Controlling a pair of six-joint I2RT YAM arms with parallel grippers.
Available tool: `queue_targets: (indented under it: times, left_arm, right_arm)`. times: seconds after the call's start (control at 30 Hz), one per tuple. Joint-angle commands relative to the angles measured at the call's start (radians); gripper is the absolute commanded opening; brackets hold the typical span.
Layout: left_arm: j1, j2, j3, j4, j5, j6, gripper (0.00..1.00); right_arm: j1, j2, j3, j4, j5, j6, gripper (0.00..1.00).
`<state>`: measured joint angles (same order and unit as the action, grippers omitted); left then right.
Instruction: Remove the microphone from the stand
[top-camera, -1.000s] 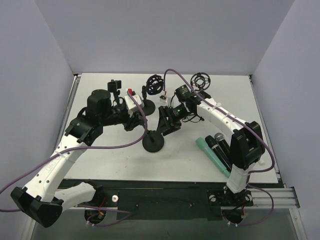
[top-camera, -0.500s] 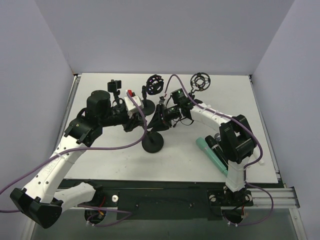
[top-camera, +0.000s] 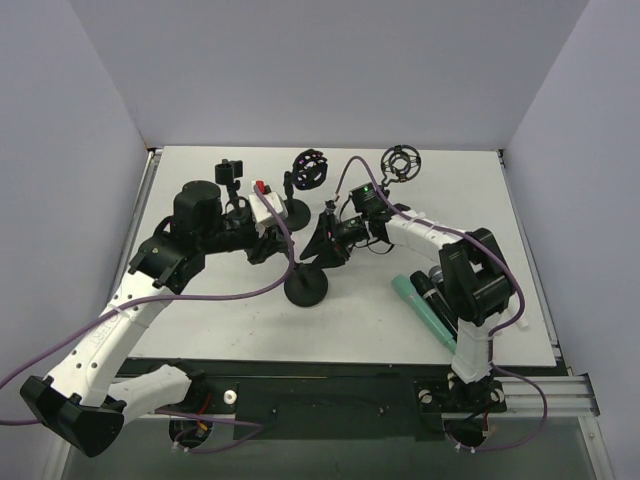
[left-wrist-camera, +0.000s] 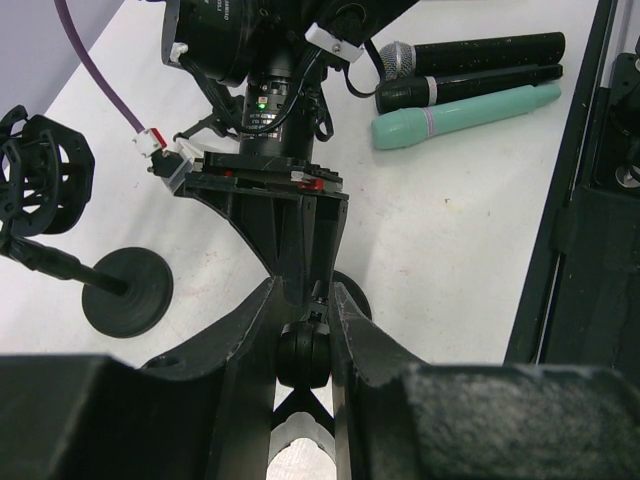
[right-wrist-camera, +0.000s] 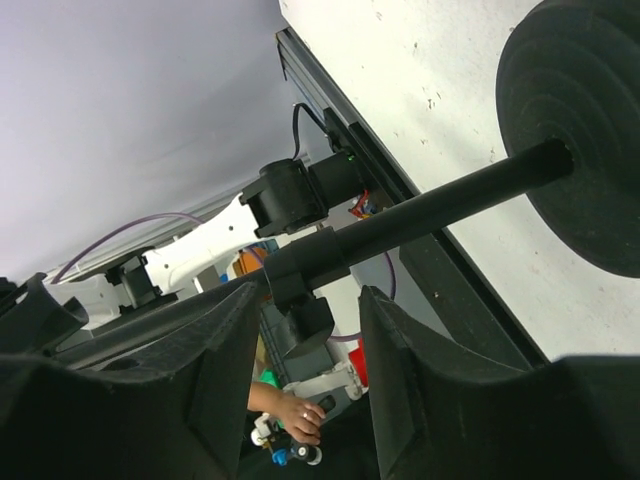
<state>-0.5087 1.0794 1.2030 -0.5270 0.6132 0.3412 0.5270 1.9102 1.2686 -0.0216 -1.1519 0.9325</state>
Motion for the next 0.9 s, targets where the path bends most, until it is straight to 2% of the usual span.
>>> queue_targets:
  times: [0.0,0.23,0.3,0.47,0.73,0.87]
  left_arm:
    - [0.001,-0.021,0.032,0.088,0.025,0.03,0.0]
    - [0.002,-0.015,0.029,0.093,0.019,0.03,0.0]
    - [0.001,-0.015,0.026,0.091,0.016,0.03,0.0]
    - [0.001,-0.01,0.024,0.091,0.013,0.033,0.0]
    - [0.002,0.007,0.026,0.097,0.005,0.032,0.0]
    - [0.002,0.022,0.032,0.094,-0.001,0.021,0.0]
  right_arm:
    - [-0.012,-0.028,0.002,-0.014,-0.071,-0.006,0.37]
    - [-0.009,-0.007,0.044,-0.038,-0.132,-0.056,0.27]
    - [-0.009,0.003,0.066,-0.098,-0.164,-0.109,0.25]
    - [-0.009,0.021,0.169,-0.485,-0.204,-0.467,0.18]
    - [-0.004,-0.036,0.224,-0.636,-0.108,-0.8,0.11]
    - [0.025,-0.083,0.235,-0.597,0.061,-0.981,0.09]
